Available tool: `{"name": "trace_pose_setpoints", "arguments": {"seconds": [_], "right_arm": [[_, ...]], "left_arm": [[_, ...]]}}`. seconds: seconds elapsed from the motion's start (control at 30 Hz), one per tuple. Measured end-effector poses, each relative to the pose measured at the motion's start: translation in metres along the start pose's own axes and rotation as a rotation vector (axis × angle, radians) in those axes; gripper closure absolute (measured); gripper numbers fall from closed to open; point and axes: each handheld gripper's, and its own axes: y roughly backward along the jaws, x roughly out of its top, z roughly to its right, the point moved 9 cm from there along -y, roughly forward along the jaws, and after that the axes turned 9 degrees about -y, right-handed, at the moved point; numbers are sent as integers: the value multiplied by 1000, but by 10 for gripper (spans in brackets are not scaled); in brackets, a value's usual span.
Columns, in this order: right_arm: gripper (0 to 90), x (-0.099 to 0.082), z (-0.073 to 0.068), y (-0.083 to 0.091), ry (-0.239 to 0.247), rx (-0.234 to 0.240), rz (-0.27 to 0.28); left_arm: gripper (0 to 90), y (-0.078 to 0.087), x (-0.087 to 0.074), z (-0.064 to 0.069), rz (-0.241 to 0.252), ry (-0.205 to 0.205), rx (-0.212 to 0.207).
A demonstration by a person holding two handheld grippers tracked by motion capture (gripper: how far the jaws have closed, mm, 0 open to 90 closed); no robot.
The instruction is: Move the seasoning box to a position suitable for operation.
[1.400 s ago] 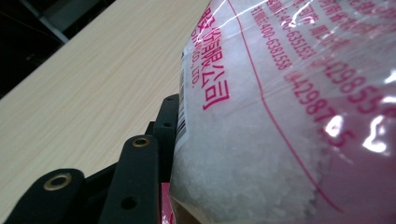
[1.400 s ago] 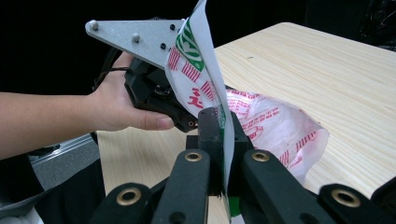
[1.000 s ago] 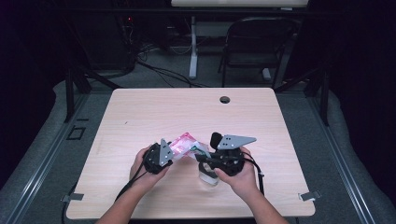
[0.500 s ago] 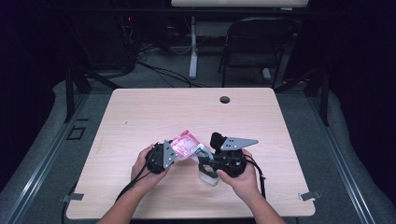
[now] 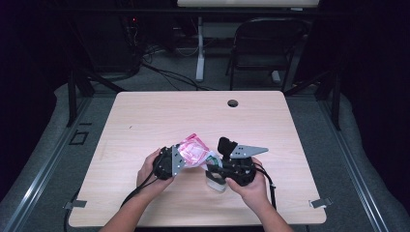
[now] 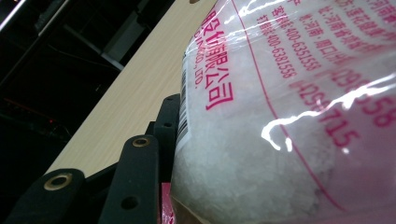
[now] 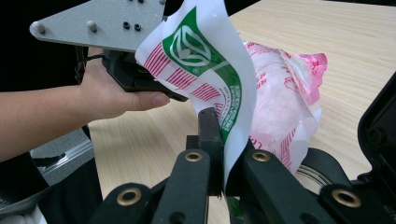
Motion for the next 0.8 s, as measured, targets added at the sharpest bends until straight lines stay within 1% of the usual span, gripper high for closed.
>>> {"name": "trace_pose_setpoints", "arguments": {"seconds": [0.1, 0.23, 0.3, 0.43, 0.57, 0.7, 0.77, 0.8], "right_arm": [[900, -2, 2, 0, -3, -7, -5], [900, -6, 5, -1, -18, -18, -7], [900, -7, 6, -2, -30, -17, -4], [900, -9, 8, -2, -39, -24, -3], [900, -9, 11, -1, -37, -34, -6], [900, -10, 13, 1, -25, -45, -14], [900, -10, 14, 1, -29, -47, -14], [900, -10, 14, 1, -29, -50, -12]], "left_arm": [[629, 0, 0, 0, -2, -4, 8], [630, 1, 1, 0, 0, -20, 21], [630, 1, 2, 0, 1, -20, 24], [630, 1, 4, 0, 4, -21, 33], [631, 1, 7, -1, 6, -24, 42], [632, 2, 11, -3, 13, -38, 63], [632, 3, 13, -4, 9, -45, 67], [632, 3, 14, -4, 16, -47, 76]]}}
